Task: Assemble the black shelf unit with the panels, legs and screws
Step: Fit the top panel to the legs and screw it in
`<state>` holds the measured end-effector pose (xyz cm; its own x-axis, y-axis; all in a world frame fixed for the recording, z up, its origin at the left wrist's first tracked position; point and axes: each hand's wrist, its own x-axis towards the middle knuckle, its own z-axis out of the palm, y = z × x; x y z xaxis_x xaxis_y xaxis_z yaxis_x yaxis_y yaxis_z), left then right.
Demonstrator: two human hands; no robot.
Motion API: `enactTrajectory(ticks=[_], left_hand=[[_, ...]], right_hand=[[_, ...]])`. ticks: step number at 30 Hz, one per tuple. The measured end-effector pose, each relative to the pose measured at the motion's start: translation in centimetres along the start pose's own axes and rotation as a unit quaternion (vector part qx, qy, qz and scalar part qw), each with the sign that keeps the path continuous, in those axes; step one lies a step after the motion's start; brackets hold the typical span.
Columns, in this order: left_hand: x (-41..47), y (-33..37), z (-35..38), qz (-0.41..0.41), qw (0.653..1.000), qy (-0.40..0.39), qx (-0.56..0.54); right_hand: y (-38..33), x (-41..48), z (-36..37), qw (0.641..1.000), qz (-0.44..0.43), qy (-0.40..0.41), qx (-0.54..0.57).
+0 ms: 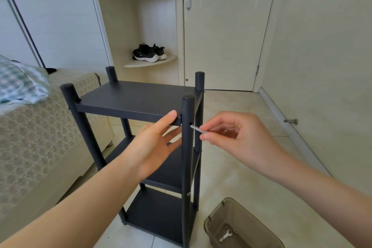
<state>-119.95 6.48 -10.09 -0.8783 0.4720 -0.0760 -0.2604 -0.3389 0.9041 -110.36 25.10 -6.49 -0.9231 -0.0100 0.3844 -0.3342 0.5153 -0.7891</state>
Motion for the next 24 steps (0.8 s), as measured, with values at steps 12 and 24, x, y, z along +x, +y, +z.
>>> enactTrajectory(ticks=[12, 24], left_hand=[[0.4, -0.4, 0.3, -0.012, 0.998, 0.046, 0.052], [0.3, -0.6, 0.1, -0.008, 0.997, 0.060, 0.043]], right_hand=[[0.2, -0.8, 0.8, 0.996, -0.052, 0.063, -0.023], [0.4, -0.5, 2.3, 0.996, -0.036, 0.078, -0.014]])
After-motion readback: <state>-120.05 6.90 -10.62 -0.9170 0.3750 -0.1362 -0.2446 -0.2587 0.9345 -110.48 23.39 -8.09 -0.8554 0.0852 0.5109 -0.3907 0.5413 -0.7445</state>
